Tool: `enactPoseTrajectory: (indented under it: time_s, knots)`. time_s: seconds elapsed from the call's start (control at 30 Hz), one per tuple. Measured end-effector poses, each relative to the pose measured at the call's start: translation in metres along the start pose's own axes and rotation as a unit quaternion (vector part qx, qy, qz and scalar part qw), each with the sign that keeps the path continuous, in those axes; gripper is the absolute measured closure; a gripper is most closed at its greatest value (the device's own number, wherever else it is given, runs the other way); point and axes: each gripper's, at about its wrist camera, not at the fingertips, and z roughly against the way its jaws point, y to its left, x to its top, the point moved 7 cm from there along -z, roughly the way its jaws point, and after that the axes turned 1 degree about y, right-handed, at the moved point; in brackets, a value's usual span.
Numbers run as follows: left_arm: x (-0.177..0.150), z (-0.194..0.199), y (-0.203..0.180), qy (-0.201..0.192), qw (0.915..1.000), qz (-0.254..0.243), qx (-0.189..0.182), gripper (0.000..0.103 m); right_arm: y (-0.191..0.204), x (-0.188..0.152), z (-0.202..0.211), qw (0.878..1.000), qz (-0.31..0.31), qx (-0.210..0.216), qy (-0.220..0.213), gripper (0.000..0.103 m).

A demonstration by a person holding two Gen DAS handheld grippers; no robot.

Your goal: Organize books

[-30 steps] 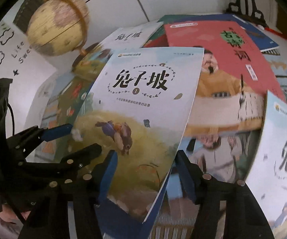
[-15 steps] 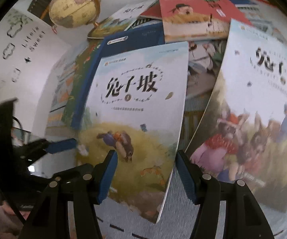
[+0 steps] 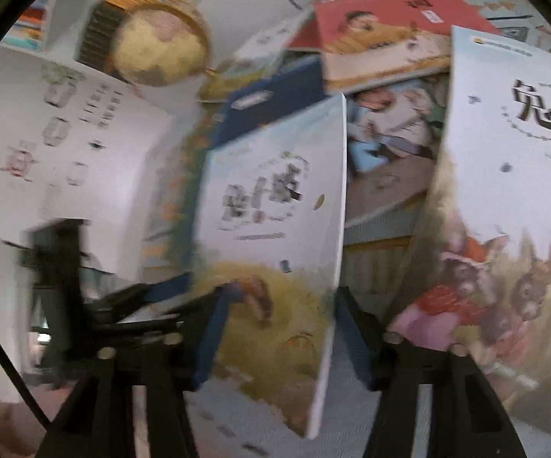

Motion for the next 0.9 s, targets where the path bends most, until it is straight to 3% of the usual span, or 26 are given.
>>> enactPoseTrajectory:
  time_s: [0.13, 0.23, 0.27, 0.37, 0.53, 0.63, 0.83, 0.9]
  knots:
    - [0.0, 0.005, 0.009, 0.006, 0.9991, 0.032, -0.026, 0.045, -0.017, -0.011, -0.012, 0.999, -0.005, -0.034, 0.035, 0.075]
    - [-0.005, 0.012, 0.02, 0.006, 0.9962, 0.063, -0.06, 0.046, -0.026, -0.018, -0.015, 0.998, -0.037, -0.006, 0.04, 0.08]
    - [-0.006, 0.013, 0.023, 0.007, 0.9959, 0.067, -0.061, 0.051, -0.024, -0.018, -0.013, 0.998, -0.041, 0.006, 0.037, 0.08]
    - [-0.017, 0.015, 0.028, 0.014, 0.9972, 0.06, -0.041, 0.055, -0.007, -0.018, -0.01, 0.997, -0.042, 0.061, 0.036, 0.08]
    - [-0.028, 0.029, 0.041, 0.004, 0.9954, 0.08, -0.052, 0.056, 0.011, -0.02, -0.03, 0.997, -0.008, 0.041, 0.06, 0.081]
    - [-0.025, 0.04, 0.047, -0.012, 0.996, 0.078, -0.041, 0.056, 0.028, -0.018, -0.05, 0.997, 0.027, 0.017, 0.071, 0.095]
    - [-0.015, 0.062, 0.078, -0.04, 0.9943, 0.096, -0.02, 0.056, 0.06, -0.003, -0.073, 0.996, 0.059, 0.002, 0.06, 0.096]
    - [-0.012, 0.075, 0.088, -0.052, 0.9936, 0.094, -0.035, 0.063, 0.072, 0.005, -0.079, 0.996, 0.067, 0.009, 0.061, 0.096]
